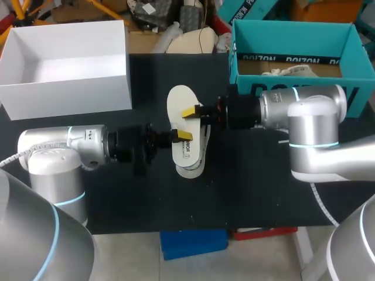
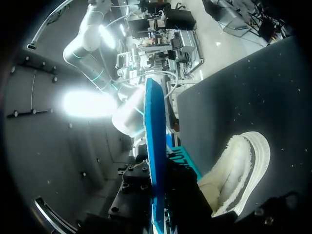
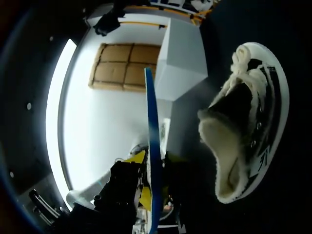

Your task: Take the shoe out of the shoebox, open the shoe tongue, remove and reinsert the insole, then place the shoe into the shoebox

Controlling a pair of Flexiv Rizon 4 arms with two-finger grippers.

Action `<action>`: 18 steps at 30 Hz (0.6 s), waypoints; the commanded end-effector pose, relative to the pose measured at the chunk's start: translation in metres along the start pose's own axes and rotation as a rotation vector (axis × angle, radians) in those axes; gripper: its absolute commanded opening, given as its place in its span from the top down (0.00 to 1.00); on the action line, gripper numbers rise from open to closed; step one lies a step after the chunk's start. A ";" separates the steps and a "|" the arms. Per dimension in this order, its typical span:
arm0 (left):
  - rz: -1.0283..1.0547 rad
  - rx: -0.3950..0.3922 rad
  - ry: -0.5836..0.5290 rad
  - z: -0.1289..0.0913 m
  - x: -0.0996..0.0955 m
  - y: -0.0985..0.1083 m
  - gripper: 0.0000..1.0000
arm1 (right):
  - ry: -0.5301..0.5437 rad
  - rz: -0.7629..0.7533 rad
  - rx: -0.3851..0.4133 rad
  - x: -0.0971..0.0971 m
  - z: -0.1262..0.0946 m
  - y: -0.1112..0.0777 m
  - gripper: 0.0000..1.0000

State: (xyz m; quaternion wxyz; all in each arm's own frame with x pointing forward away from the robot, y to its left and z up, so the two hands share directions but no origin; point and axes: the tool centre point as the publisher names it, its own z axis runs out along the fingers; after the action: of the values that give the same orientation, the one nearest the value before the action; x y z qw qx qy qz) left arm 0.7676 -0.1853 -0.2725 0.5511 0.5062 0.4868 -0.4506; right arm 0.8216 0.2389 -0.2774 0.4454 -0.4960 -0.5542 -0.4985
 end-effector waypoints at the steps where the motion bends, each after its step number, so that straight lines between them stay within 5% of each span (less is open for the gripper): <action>1: 0.003 -0.006 0.003 0.001 0.000 -0.001 1.00 | -0.003 0.000 0.001 0.000 -0.001 0.000 0.98; 14: 0.021 -0.008 0.005 0.000 -0.002 -0.002 1.00 | 0.004 0.008 0.003 -0.002 0.001 0.000 1.00; 15: 0.057 -0.015 0.017 -0.002 -0.005 -0.002 0.82 | 0.004 0.008 0.003 -0.002 0.001 0.000 1.00; 16: 0.070 -0.025 0.034 -0.005 -0.007 -0.001 0.00 | 0.004 0.008 0.003 -0.002 0.001 0.000 1.00; 18: 0.083 -0.042 0.033 -0.015 -0.012 0.001 0.00 | 0.004 0.008 0.003 -0.002 0.001 0.000 1.00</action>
State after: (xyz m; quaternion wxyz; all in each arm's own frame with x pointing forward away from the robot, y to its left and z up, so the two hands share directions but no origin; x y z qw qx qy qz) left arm 0.7747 -0.1800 -0.2704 0.5681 0.5246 0.4773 -0.4174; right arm 0.8216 0.2383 -0.2782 0.4488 -0.4970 -0.5524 -0.4965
